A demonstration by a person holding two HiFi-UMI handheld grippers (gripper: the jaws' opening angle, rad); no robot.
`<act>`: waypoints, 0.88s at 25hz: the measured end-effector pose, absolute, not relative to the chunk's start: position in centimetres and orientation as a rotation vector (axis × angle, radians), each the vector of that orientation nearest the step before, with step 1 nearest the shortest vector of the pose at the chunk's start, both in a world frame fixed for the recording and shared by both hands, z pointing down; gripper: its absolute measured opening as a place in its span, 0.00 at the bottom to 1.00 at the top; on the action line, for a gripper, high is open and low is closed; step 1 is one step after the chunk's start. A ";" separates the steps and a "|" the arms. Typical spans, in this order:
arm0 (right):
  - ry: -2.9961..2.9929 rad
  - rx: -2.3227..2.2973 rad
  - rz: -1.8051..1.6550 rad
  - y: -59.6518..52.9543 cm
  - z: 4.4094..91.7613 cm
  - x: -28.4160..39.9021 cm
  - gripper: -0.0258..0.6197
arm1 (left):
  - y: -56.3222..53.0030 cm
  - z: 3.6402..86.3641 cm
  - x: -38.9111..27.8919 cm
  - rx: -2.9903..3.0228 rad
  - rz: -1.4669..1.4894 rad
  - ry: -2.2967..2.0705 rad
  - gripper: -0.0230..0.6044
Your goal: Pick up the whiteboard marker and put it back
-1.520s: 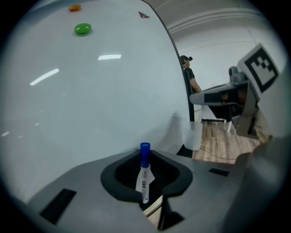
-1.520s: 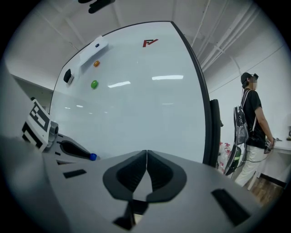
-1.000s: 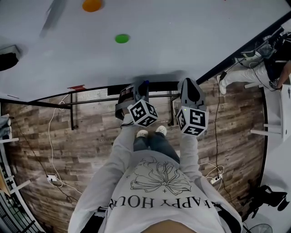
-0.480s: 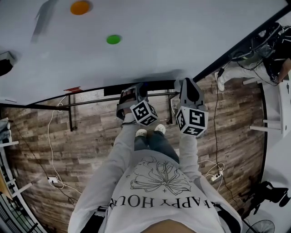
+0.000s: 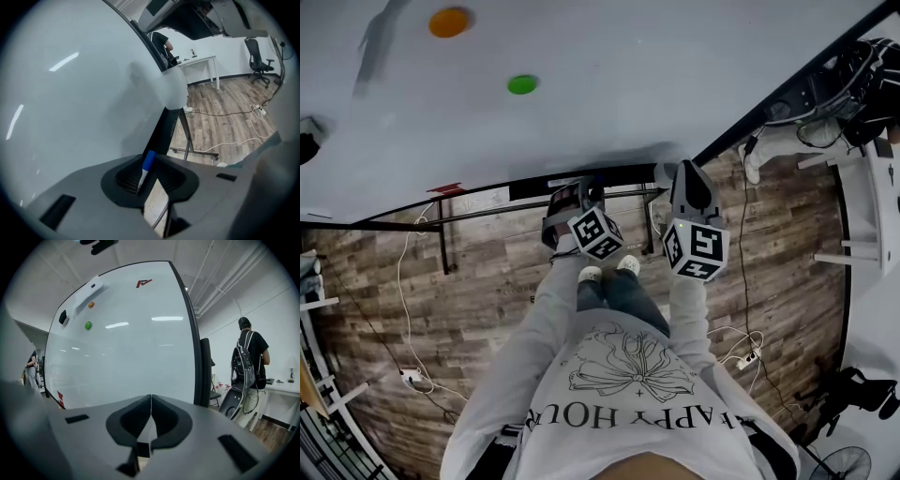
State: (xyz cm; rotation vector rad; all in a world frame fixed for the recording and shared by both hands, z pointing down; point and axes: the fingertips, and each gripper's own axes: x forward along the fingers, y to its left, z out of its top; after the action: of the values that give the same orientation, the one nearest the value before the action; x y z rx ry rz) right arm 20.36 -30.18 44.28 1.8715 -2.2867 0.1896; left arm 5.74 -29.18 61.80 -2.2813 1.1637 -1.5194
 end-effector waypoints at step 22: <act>-2.371 1.851 0.123 -29.4 41.5 17.2 0.04 | -29.2 46.4 3.7 -2.734 -0.548 1.678 0.06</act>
State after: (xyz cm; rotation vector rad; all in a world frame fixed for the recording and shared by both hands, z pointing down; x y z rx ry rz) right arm 17.24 -29.42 41.46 1.8515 -2.3712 0.1230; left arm 3.66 -29.15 46.38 -2.7338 1.6780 -0.5482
